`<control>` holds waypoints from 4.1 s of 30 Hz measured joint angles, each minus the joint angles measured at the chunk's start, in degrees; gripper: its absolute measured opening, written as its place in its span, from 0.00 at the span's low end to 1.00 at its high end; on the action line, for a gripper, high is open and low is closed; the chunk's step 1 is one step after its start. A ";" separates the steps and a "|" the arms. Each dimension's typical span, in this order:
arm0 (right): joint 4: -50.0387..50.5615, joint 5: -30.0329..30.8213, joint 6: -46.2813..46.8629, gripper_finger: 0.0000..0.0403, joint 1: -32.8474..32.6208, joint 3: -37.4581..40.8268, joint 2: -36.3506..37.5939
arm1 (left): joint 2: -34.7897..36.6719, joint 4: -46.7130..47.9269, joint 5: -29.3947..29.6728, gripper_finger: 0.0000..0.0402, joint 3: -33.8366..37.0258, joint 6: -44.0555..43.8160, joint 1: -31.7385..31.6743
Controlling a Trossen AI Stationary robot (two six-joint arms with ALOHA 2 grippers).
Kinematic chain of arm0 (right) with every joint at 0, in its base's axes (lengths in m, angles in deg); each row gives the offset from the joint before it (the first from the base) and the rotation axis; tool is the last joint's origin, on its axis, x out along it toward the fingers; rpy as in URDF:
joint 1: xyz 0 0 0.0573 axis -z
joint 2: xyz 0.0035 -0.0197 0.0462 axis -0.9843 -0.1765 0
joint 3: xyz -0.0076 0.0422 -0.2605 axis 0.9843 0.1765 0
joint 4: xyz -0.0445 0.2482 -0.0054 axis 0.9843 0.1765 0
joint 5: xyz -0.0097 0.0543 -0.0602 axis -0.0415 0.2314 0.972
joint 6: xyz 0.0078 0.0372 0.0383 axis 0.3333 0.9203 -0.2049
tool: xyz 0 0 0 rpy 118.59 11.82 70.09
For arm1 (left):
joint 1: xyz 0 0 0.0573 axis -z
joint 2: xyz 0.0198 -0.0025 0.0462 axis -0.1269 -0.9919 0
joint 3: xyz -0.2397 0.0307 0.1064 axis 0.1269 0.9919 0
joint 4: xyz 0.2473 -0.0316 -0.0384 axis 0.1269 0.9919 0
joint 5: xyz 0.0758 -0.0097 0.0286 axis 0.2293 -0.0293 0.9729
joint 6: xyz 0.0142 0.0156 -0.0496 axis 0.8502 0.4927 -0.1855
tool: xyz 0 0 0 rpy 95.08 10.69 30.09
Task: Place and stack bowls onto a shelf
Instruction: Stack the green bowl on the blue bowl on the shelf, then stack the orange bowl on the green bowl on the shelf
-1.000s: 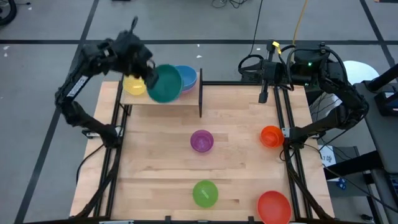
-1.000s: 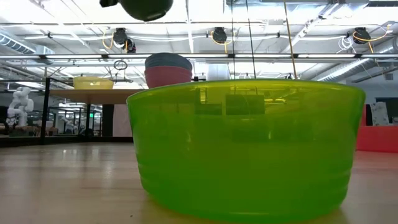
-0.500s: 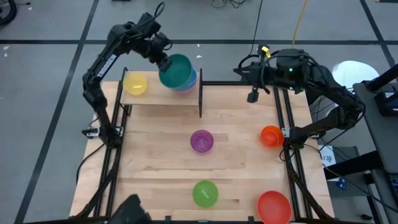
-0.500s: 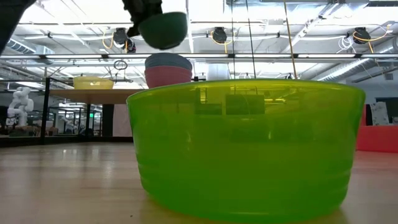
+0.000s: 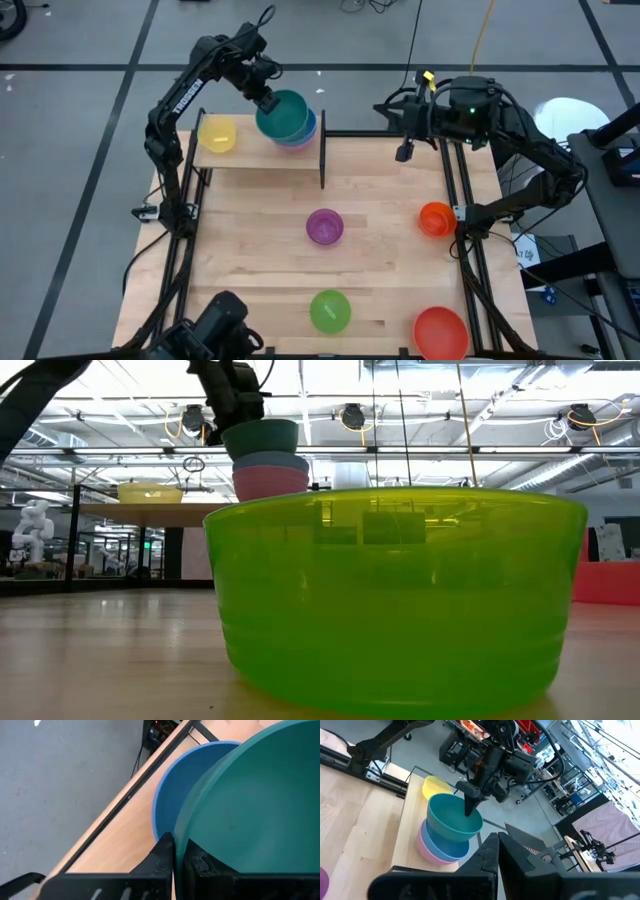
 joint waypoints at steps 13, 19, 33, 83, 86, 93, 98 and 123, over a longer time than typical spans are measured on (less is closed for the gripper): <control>-0.38 -0.02 0.02 0.00 0.00 0.00 0.00 | -0.06 -2.19 0.03 0.17 0.00 -0.75 0.59; -0.36 -0.02 0.15 0.00 0.00 0.00 0.00 | -0.06 -2.27 0.04 0.18 0.00 -0.80 1.37; -0.34 -0.02 0.17 0.00 0.00 0.00 0.00 | -0.06 -3.06 0.07 0.18 0.00 -3.74 2.69; -0.35 -0.02 -0.24 0.00 0.00 0.02 0.02 | 1.49 -2.60 -3.55 0.21 0.00 -2.30 3.07; -0.37 -0.03 -0.24 0.00 0.00 0.02 0.02 | 2.67 -3.29 -3.58 0.21 0.00 -2.24 3.03; -0.37 -0.04 -0.22 0.00 0.00 0.02 0.02 | 6.25 -9.19 -3.50 0.21 0.00 -1.10 3.11; 0.01 -0.04 0.16 0.00 0.00 0.02 0.02 | 8.92 -10.08 -3.47 0.21 0.00 -1.16 4.46; 41.22 -9.80 23.61 0.17 -3.51 0.09 0.49 | 20.80 -0.38 -2.84 0.21 0.00 2.12 18.17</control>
